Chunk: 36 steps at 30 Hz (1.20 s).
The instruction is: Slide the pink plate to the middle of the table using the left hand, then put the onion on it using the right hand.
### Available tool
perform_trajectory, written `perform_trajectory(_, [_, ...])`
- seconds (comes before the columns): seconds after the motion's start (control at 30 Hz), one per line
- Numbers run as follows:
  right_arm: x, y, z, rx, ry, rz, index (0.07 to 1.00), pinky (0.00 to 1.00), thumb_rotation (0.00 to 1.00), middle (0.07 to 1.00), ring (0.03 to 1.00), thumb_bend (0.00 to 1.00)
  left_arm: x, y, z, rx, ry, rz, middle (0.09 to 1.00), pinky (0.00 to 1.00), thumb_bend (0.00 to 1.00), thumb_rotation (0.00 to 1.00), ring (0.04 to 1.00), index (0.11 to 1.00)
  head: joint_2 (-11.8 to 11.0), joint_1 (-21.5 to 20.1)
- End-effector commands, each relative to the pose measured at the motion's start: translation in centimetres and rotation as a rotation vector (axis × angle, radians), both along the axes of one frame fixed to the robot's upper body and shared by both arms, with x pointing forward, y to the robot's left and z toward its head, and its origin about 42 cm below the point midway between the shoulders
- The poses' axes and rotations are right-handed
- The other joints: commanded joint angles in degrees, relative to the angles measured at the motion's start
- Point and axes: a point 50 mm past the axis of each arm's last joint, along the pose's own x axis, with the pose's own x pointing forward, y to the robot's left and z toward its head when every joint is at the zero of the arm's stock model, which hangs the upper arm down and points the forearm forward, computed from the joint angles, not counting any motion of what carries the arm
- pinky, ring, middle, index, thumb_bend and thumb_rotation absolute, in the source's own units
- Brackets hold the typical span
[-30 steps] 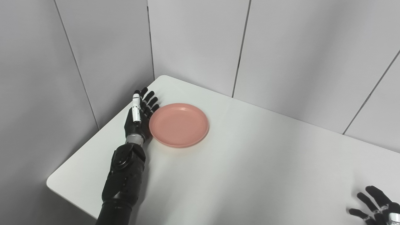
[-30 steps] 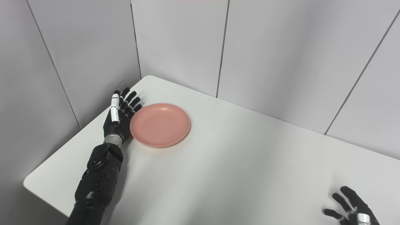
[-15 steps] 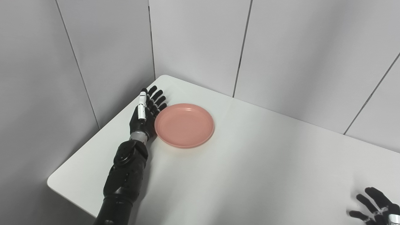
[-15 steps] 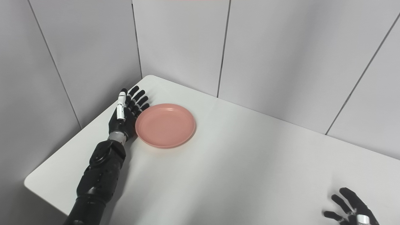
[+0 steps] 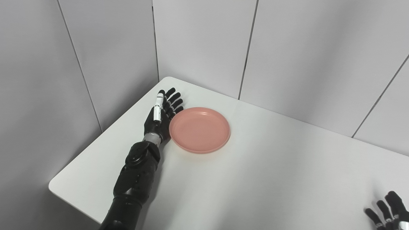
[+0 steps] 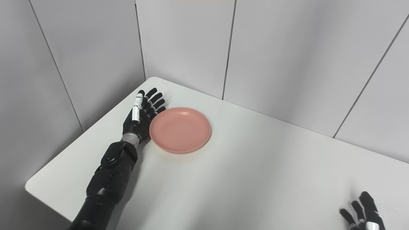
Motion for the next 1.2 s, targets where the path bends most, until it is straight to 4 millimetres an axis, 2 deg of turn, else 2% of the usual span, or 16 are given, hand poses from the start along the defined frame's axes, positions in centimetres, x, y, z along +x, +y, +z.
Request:
perform_trajectory(0.0, [-0.1, 0.4, 0.3, -0.001, -0.002, 0.005, 0.919, 0.91, 0.83, 0.968, 0.954, 0.75, 0.7, -0.9, 0.7, 0.007, 0.007, -0.032, 0.878, 0.89, 0.32, 1.00, 0.886, 0.854, 0.2, -0.5])
perform_trajectory(0.03, [-0.1, 0.4, 0.3, -0.004, -0.002, 0.006, 0.923, 0.92, 0.83, 0.970, 0.956, 0.75, 0.8, -1.2, 0.6, 0.002, 0.008, -0.043, 0.878, 0.89, 0.32, 1.00, 0.887, 0.854, 0.4, -0.8])
perform_trajectory(0.13, [-0.2, 0.4, 0.4, -0.011, -0.004, 0.005, 0.952, 0.97, 0.85, 0.984, 0.973, 0.69, 0.9, -2.1, 0.2, -0.014, 0.016, -0.065, 0.879, 0.89, 0.33, 1.00, 0.886, 0.855, 0.4, -0.8])
perform_trajectory(0.33, [-0.4, 0.5, 0.5, -0.013, -0.006, 0.010, 0.973, 1.00, 0.87, 0.993, 0.984, 0.56, 1.1, -3.4, 0.0, -0.005, 0.021, -0.108, 0.881, 0.89, 0.34, 1.00, 0.885, 0.856, 1.3, -2.3])
perform_trajectory(0.47, [-0.6, 0.7, 0.6, -0.017, -0.005, 0.010, 0.986, 1.00, 0.91, 1.000, 0.993, 0.45, 1.4, -4.1, 0.0, 0.002, 0.025, -0.139, 0.886, 0.89, 0.33, 1.00, 0.889, 0.853, 1.8, -3.5])
perform_trajectory(0.57, [-0.4, 0.8, 0.7, 0.003, -0.013, 0.049, 0.998, 1.00, 0.90, 1.000, 0.999, 0.48, 1.6, -5.0, 0.1, 0.004, 0.032, -0.159, 0.880, 0.88, 0.34, 1.00, 0.880, 0.851, 2.2, -4.1])
perform_trajectory(0.63, [-0.5, 0.9, 0.9, 0.010, -0.010, 0.054, 1.000, 1.00, 0.91, 1.000, 1.000, 0.44, 1.7, -5.5, 0.2, 0.011, 0.034, -0.170, 0.874, 0.87, 0.35, 1.00, 0.872, 0.848, 2.4, -4.3])
perform_trajectory(0.7, [-0.6, 1.2, 1.2, 0.015, -0.006, 0.051, 1.000, 1.00, 0.94, 1.000, 1.000, 0.36, 1.7, -6.0, 0.2, 0.022, 0.035, -0.186, 0.870, 0.86, 0.36, 1.00, 0.868, 0.848, 2.6, -4.7])
perform_trajectory(0.97, [-1.3, 2.2, 2.2, 0.020, 0.013, 0.035, 1.000, 1.00, 1.00, 1.000, 1.000, 0.28, 1.7, -7.6, 0.3, 0.023, 0.034, -0.231, 0.874, 0.86, 0.36, 1.00, 0.870, 0.856, 3.8, -7.8])
perform_trajectory(1.17, [-1.6, 3.0, 2.7, 0.027, 0.002, 0.034, 1.000, 1.00, 1.00, 1.000, 1.000, 0.13, 1.3, -8.9, 0.7, 0.033, 0.027, -0.256, 0.894, 0.87, 0.36, 1.00, 0.890, 0.870, 4.6, -10.2])
